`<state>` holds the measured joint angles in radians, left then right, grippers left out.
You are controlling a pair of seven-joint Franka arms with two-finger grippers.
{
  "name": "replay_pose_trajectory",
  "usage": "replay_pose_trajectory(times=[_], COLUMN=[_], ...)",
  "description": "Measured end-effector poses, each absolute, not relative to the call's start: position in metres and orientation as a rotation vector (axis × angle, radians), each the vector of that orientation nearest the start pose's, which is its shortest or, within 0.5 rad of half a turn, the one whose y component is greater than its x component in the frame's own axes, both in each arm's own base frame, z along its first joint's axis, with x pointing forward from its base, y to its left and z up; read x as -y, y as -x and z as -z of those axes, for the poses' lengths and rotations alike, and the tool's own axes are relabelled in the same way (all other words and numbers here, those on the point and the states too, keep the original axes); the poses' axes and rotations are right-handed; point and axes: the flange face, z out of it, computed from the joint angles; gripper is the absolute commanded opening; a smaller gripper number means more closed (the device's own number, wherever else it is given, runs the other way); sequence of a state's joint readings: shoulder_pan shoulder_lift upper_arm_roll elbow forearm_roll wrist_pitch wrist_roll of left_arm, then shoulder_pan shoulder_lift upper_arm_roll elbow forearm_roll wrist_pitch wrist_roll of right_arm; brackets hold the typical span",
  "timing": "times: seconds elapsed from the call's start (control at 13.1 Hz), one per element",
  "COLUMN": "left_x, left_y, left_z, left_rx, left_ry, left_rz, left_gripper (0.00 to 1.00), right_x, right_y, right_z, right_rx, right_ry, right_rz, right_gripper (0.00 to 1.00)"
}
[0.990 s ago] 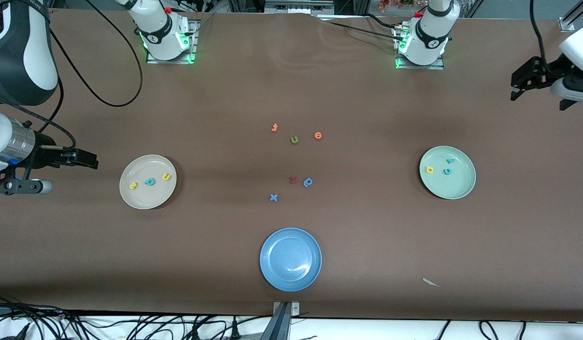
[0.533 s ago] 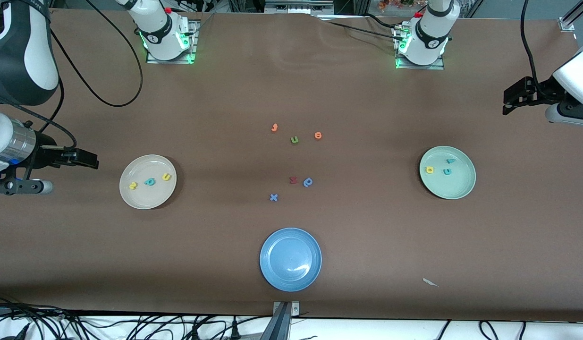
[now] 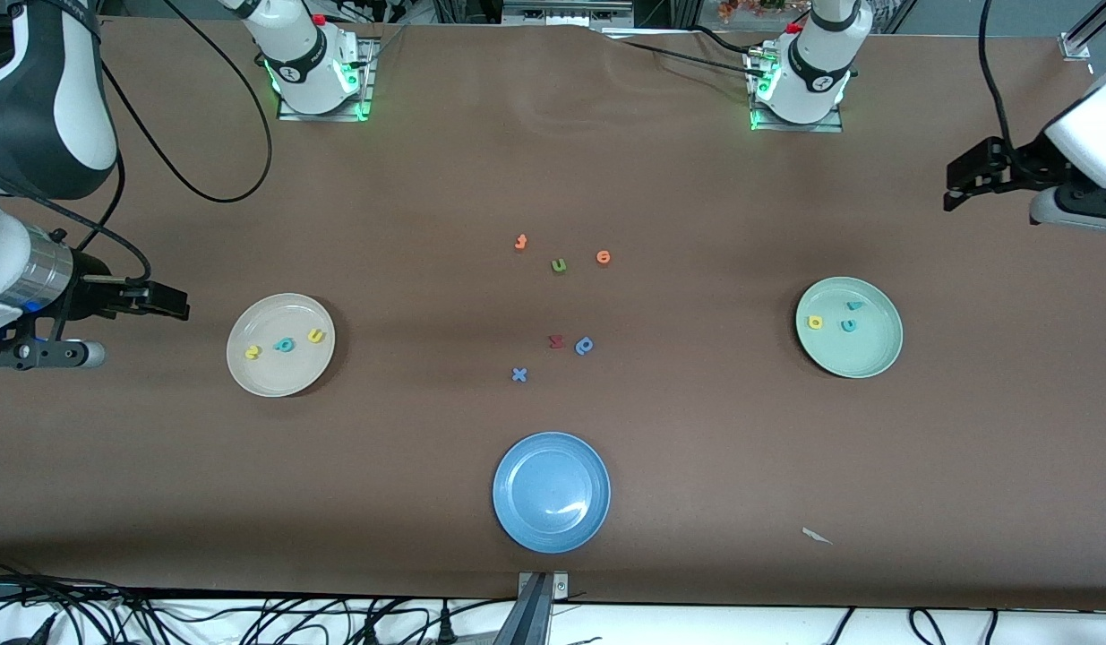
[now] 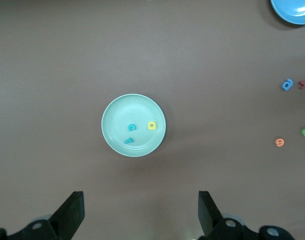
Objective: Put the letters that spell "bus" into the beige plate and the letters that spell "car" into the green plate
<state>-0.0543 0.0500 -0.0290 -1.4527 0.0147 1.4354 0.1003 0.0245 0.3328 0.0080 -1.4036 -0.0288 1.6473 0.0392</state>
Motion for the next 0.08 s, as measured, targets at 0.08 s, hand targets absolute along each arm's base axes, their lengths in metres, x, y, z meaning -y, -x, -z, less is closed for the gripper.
replay_pose_trajectory(times=[0.08], left_x=[0.0489], left_y=[-0.5539], left_z=[-0.6398], left_rx=[-0.294], left_ry=[3.113], left_rz=[-0.109], left_gripper=[1.0], right_x=[-0.0176], right_y=[-0.6515], right_z=[-0.5084], right_rx=[-0.005], right_ry=[3.168], right_rz=[-0.14], right_gripper=[1.0])
